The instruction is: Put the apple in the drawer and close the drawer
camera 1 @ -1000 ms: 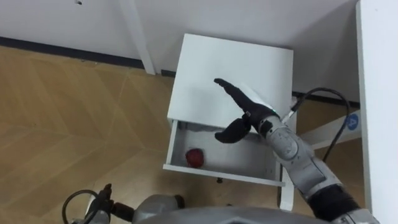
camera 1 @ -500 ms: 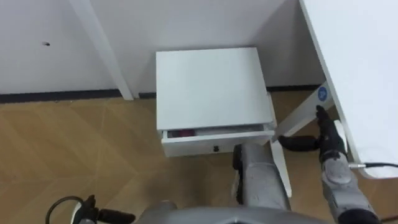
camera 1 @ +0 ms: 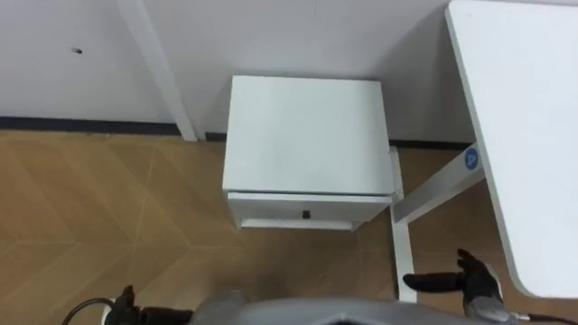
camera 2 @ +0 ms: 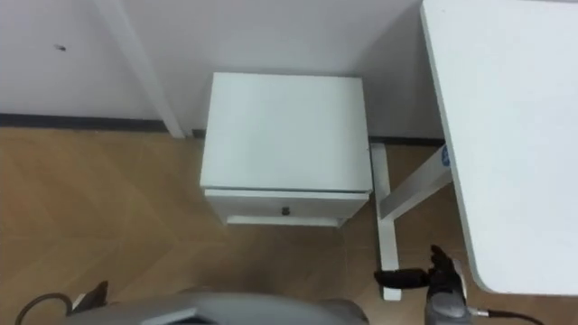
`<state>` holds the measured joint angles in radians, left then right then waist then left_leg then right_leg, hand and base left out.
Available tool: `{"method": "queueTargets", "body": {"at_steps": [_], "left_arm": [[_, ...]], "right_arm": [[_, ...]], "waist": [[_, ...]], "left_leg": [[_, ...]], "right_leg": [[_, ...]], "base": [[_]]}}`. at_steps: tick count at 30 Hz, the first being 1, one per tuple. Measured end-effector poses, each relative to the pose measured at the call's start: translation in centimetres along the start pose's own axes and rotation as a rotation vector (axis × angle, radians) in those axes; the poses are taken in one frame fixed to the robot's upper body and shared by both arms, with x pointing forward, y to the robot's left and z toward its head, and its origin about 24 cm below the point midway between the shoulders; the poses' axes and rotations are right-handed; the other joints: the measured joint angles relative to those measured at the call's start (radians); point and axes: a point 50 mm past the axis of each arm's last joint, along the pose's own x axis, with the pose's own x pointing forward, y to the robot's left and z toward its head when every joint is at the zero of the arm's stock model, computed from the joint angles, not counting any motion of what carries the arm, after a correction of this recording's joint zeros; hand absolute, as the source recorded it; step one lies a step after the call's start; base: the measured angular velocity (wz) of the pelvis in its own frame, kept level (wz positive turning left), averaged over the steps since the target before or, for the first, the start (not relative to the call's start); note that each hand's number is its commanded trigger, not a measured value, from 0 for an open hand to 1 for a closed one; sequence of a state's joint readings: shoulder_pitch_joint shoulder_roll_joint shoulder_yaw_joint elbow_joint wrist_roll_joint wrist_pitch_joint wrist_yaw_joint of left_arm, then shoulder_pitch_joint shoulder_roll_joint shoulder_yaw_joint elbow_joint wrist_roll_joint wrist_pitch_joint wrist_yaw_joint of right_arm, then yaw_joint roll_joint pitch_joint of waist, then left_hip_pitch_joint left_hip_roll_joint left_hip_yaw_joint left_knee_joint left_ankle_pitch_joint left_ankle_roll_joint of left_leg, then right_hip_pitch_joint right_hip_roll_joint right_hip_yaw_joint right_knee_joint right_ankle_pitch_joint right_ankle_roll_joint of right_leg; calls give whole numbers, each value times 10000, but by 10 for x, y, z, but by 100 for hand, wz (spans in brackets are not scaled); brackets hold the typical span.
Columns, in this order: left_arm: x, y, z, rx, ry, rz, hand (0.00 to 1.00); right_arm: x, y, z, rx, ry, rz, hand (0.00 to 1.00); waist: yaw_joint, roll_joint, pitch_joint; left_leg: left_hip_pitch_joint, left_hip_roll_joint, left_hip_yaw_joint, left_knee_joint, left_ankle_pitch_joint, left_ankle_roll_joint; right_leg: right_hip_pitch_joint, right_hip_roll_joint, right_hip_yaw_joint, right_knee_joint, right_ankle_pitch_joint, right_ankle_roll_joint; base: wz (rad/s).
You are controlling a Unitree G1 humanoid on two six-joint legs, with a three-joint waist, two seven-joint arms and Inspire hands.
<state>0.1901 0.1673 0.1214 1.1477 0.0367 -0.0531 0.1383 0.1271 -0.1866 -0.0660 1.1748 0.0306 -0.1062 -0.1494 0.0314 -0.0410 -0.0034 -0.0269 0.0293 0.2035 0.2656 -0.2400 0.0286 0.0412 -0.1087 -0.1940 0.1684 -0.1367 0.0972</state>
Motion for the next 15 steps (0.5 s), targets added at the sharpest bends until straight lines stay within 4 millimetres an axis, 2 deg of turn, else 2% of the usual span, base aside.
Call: {"method": "queueTargets", "body": {"at_steps": [2,5,12,15], "left_arm": [[0,0,-4,203,176,-18,0],[-1,-1,-9,287,464,-42,0],[-3,-1,-19,561,1006,-87,0],[-3,-3,-21,598,1177,-116,0]], "right_arm": [[-2,-1,-10,-48,334,-18,0],[-5,-2,-24,-29,966,-48,0],[-9,6,-39,139,1711,332,0],[-10,9,-43,293,2007,515,0]], "waist": [[-7,12,8],[-8,63,90],[2,142,112],[12,230,95]], "left_leg": [[70,21,36,-213,54,-47],[230,49,59,-389,74,-83],[296,-7,56,-430,80,-92],[377,-27,53,-454,80,-91]], "right_leg": [[13,35,-11,-7,-3,-5],[108,73,-38,-46,-6,-10],[115,62,-21,-187,-6,-10],[173,46,-15,-187,-6,-10]], "base": [[-5],[-1],[0],[0]]}}
